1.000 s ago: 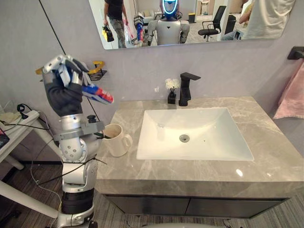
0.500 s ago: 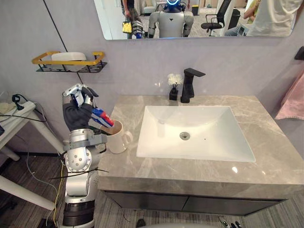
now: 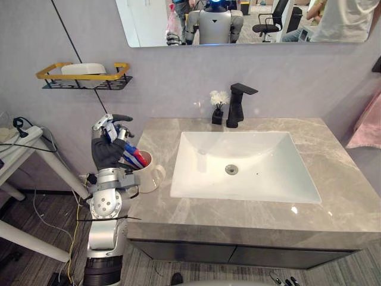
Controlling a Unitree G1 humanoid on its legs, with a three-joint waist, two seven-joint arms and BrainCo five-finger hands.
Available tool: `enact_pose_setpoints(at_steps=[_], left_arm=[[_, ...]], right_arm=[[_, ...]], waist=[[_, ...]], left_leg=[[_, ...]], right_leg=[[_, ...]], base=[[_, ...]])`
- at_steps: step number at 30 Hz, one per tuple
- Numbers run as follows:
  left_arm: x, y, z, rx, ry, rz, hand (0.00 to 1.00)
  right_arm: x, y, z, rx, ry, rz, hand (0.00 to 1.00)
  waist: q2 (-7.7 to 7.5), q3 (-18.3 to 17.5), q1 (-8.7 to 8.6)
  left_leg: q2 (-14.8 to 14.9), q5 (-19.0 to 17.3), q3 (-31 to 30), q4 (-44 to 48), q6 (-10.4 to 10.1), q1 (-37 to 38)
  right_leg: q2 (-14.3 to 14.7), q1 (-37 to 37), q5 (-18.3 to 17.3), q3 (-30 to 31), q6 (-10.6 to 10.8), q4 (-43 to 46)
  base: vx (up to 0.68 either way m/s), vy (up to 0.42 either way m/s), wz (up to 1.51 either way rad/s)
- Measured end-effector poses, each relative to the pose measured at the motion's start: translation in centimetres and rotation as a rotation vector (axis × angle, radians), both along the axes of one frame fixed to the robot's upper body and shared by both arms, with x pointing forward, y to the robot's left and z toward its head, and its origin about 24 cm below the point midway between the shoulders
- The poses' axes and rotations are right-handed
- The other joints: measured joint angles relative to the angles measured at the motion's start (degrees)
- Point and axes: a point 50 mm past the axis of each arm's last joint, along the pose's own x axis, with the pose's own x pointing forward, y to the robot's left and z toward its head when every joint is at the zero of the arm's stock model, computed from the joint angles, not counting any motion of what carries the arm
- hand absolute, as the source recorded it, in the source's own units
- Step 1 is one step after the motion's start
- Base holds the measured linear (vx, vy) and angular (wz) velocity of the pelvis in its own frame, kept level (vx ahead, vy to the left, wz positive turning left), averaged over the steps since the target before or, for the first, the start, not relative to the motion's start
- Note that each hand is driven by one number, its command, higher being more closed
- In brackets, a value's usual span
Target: Organize washtable
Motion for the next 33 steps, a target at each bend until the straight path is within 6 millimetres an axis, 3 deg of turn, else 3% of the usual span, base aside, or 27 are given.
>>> enact_pose_setpoints(at_steps=[14,19,21,26,33], left_arm=[[0.2,-0.6,1.0,-0.003,-0.045,-0.022,0.00],[-1.8,-0.3,4.0,-0.031,-0.217,-0.013,0.00],[-2.7,0.4,4.4,-0.053,-0.253,0.021,0.00],[-6.3,3.2,2.7,-0.147,-0.227,0.157,0.00],[-9.0,4.1,-0.1,-0.321,-0.138,0.234,0.00]], right_arm=[[0.1,0.3,-0.1,0.005,0.001,0.011,0.00],[0.1,0.2,0.0,0.003,0.001,0.006,0.00],[0.1,0.1,0.0,0.002,0.000,0.005,0.00],[0.2,0.3,-0.1,0.009,-0.003,-0.003,0.00],[0.4,0.8,-0.2,0.022,-0.007,-0.011,0.00]], waist=[[-0.49,-0.65,-0.02],[0.01,-0.75,-0.04],[0.32,-0.84,-0.11],[1.04,-1.21,0.23],[0.65,-1.02,1.58]], left_leg=[[0.00,0.32,-0.05,0.00,0.03,-0.07],[0.00,0.34,-0.31,0.00,0.03,-0.08],[0.01,0.33,-0.34,-0.01,0.04,-0.12],[-0.05,0.20,-1.02,-0.01,0.21,-0.57],[-0.16,0.01,-1.68,-0.01,0.00,-1.31]], right_leg=[[0.01,-0.02,0.20,0.17,0.35,0.05],[0.02,-0.02,-0.03,-0.43,-0.02,0.01],[0.03,-0.03,-0.05,-0.47,-0.02,0.00],[0.09,-0.04,-0.24,-1.17,-0.02,-0.05],[0.07,-0.04,-0.24,-2.37,0.12,-0.08]], base=[[0.00,0.000,0.00],[0.00,0.000,0.00],[0.00,0.000,0.00],[0.00,-0.005,0.07],[0.00,-0.007,0.08]])
